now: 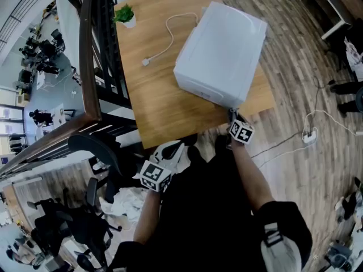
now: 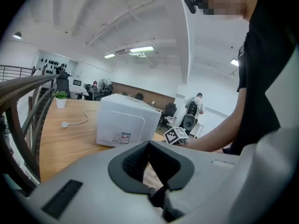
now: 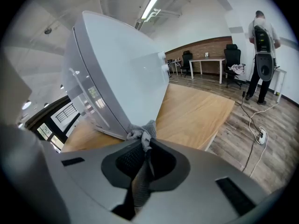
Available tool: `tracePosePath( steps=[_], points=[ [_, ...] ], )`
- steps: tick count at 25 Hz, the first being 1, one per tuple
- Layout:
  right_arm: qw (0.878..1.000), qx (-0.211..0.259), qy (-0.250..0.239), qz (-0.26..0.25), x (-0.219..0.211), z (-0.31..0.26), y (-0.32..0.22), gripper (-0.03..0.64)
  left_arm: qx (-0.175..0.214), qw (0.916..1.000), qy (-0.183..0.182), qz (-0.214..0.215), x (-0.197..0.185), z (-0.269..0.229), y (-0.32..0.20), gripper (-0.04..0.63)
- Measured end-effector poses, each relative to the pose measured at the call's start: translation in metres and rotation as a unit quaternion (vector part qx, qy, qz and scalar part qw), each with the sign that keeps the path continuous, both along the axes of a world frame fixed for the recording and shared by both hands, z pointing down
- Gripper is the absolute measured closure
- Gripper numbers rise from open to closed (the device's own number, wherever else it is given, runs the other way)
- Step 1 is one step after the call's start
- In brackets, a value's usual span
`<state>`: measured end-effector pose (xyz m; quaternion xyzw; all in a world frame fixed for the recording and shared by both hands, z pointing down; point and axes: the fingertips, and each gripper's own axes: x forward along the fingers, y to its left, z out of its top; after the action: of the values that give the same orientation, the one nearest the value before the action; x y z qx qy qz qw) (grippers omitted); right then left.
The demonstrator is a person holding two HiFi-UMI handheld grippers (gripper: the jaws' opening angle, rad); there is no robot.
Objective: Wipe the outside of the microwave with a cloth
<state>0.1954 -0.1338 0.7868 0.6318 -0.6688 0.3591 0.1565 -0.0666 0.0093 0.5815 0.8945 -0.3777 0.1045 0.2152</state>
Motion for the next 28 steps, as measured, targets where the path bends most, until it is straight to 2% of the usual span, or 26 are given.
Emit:
tracePosePath(
  steps=[8,11,14,18,23,28],
  points=[
    [1.0,0.006,0.006,-0.01,0.013,-0.017,0.013,0.594,-0.002,0.9998,0.006,0.016,0.008,0.0,-0.002,0.595],
    [0.999,0.021,0.01,-0.048,0.001,-0.032,0.021,0.594,0.0,0.9998,0.005,0.02,0.008,-0.001,-0.004,0.595],
    [0.993,0.04,0.008,-0.114,-0.021,-0.049,0.036,0.595,0.004,0.9999,0.002,0.014,0.007,-0.002,-0.006,0.595],
    [0.977,0.085,0.015,-0.195,-0.039,-0.096,0.047,0.594,0.017,0.9998,0.006,-0.002,0.015,-0.008,-0.012,0.595],
    [0.945,0.142,0.03,-0.292,-0.052,-0.159,0.056,0.595,0.021,0.9996,-0.003,-0.016,0.028,-0.015,-0.012,0.595],
    [0.92,0.17,0.029,-0.353,-0.046,-0.204,0.072,0.595,0.018,0.9992,-0.008,-0.035,0.05,-0.024,-0.004,0.595]
  ],
)
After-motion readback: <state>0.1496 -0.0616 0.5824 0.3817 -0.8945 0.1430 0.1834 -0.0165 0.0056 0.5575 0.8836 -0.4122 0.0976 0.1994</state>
